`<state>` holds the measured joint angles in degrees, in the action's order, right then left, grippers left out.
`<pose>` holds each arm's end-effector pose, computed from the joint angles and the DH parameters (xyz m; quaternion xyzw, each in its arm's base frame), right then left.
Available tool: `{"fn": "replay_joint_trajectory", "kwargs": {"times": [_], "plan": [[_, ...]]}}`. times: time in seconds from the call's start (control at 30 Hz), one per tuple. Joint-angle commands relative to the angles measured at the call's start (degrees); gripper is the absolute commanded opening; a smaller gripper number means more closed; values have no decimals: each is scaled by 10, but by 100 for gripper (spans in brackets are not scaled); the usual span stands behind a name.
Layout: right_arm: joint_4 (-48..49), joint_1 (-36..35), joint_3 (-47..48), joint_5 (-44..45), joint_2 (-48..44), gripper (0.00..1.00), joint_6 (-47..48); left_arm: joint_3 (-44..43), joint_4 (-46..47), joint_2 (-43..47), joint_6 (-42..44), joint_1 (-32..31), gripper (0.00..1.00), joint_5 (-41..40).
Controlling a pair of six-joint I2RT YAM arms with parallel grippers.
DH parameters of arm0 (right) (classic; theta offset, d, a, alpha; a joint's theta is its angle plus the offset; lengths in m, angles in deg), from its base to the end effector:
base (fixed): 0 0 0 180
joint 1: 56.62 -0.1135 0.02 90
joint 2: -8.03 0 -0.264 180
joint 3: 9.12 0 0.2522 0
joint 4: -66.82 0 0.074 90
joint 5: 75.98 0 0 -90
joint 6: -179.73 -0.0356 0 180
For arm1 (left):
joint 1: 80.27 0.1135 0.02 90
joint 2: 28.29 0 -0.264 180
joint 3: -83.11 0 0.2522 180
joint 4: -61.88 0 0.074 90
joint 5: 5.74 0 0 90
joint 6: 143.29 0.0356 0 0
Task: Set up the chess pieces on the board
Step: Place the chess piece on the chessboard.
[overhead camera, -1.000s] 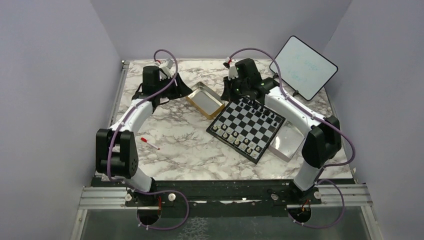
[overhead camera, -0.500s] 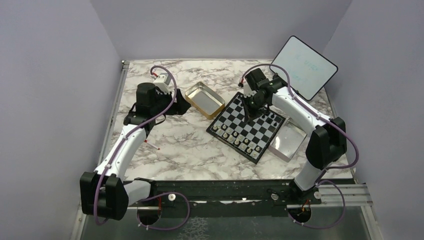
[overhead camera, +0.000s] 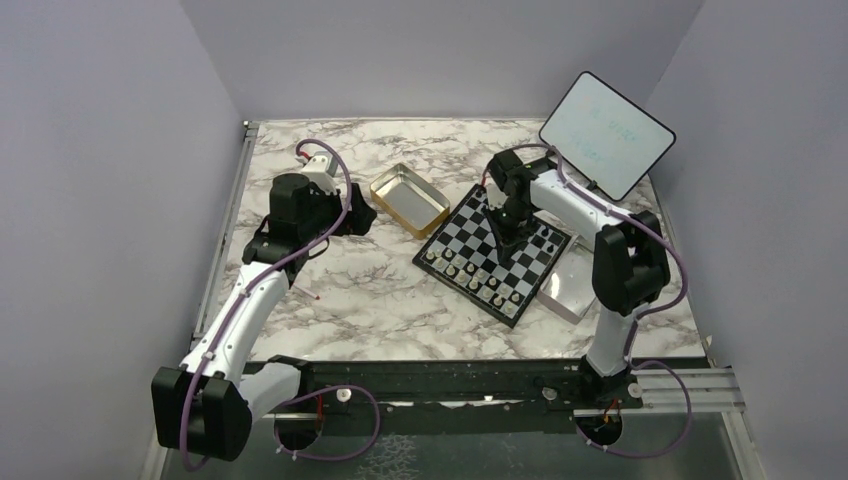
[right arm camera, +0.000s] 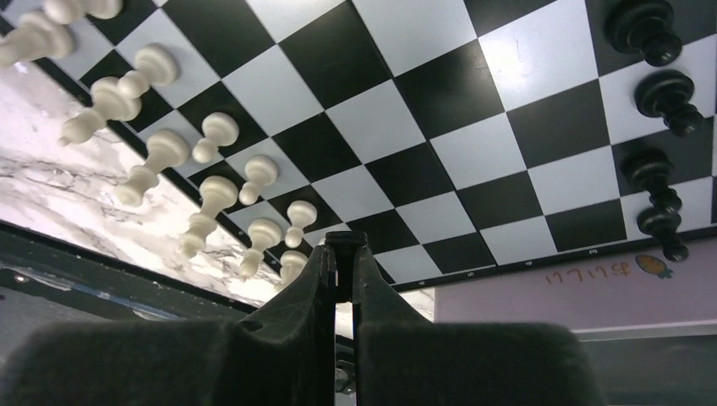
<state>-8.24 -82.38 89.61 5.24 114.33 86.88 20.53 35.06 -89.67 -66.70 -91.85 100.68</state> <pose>0.3202 0.1605 0.2254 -0.2024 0.9742 0.0899 0.0432 0.2362 -0.0587 0.3038 0.0627 0.8387 -0.2321 0.4886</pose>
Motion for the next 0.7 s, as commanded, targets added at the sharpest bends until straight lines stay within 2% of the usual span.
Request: {"fn": "replay_joint_trajectory", "kwargs": {"times": [0.0,0.4,0.67], "plan": [[-16,8,15,-5,32,10,14,2,-5,16,13,-6,88,-20],[-14,18,46,-1,88,17,20,0,-11,17,16,-9,90,-27],[6,18,37,17,83,35,11,0,-12,17,17,-9,90,-27]]}}
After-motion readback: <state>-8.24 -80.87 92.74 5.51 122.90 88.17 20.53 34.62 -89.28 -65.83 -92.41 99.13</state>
